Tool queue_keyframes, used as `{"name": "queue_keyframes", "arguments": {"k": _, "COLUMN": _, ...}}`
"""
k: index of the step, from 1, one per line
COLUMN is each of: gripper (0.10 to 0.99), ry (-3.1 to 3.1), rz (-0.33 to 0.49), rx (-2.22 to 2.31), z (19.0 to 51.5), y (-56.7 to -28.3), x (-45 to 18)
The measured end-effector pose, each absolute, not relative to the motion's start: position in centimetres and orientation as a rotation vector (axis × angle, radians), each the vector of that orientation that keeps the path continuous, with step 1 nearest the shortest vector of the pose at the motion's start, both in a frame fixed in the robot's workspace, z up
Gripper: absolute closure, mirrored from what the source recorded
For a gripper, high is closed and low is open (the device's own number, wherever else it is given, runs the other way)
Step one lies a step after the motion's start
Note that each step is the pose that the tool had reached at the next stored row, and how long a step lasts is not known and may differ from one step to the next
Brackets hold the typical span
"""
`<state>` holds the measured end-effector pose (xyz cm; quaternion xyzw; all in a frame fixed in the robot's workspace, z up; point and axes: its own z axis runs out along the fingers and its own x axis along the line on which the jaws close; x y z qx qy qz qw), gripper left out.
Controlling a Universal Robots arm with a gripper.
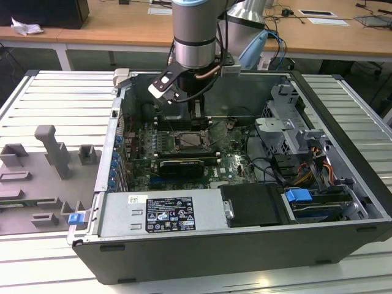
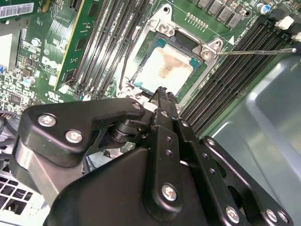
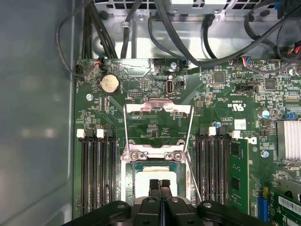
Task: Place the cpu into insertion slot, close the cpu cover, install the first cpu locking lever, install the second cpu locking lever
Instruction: 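Close the cpu cover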
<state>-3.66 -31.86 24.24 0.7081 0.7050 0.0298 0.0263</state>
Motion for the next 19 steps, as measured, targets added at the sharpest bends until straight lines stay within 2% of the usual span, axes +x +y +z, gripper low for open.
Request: {"name": "queue_keyframes", "arguments": {"k": 19, "gripper": 0.980, "ry": 2.181, "rz": 0.090, "rx": 2.188, "z": 25.3, "y": -31.8, "x": -0.8}}
